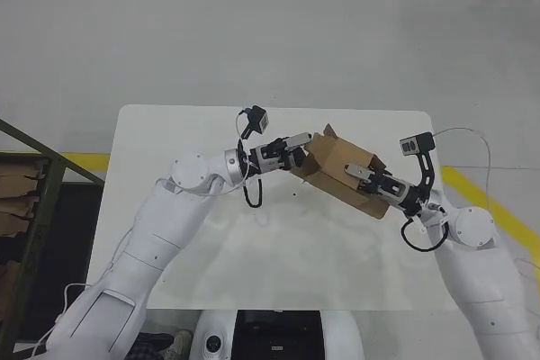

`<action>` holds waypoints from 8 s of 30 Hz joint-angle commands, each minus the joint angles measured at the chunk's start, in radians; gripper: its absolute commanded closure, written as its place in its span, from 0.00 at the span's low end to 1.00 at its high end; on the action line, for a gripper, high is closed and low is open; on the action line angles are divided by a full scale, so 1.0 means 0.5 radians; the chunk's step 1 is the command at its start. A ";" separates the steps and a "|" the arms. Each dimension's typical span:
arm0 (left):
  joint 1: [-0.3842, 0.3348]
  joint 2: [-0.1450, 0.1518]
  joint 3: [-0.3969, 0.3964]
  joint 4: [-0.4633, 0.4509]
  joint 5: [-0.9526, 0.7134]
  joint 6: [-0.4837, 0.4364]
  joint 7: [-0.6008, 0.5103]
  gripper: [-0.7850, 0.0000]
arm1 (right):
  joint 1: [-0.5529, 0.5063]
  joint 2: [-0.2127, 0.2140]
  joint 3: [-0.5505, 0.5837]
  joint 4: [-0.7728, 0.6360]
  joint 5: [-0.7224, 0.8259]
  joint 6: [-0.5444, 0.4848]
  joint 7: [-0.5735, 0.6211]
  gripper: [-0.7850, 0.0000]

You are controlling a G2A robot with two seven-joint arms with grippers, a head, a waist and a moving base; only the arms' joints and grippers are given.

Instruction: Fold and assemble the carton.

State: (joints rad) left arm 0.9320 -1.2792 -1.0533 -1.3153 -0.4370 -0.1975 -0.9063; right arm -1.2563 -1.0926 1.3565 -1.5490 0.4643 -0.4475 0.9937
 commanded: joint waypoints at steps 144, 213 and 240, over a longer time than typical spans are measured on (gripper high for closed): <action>-0.042 -0.034 0.033 -0.079 -0.123 -0.001 -0.076 0.00 | 0.045 0.013 -0.067 0.079 0.116 -0.003 -0.015 1.00; 0.017 -0.029 -0.011 -0.149 -0.120 0.014 -0.094 0.00 | 0.065 -0.009 -0.015 0.195 0.050 0.042 -0.446 1.00; -0.011 -0.035 -0.031 -0.109 -0.131 -0.009 -0.029 0.00 | 0.022 -0.008 -0.096 0.045 -0.050 0.010 -0.176 1.00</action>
State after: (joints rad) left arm 0.9276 -1.2962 -1.0710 -1.3697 -0.5028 -0.2024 -0.9203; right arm -1.2447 -1.0965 1.3083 -1.5251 0.4382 -0.4437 0.9045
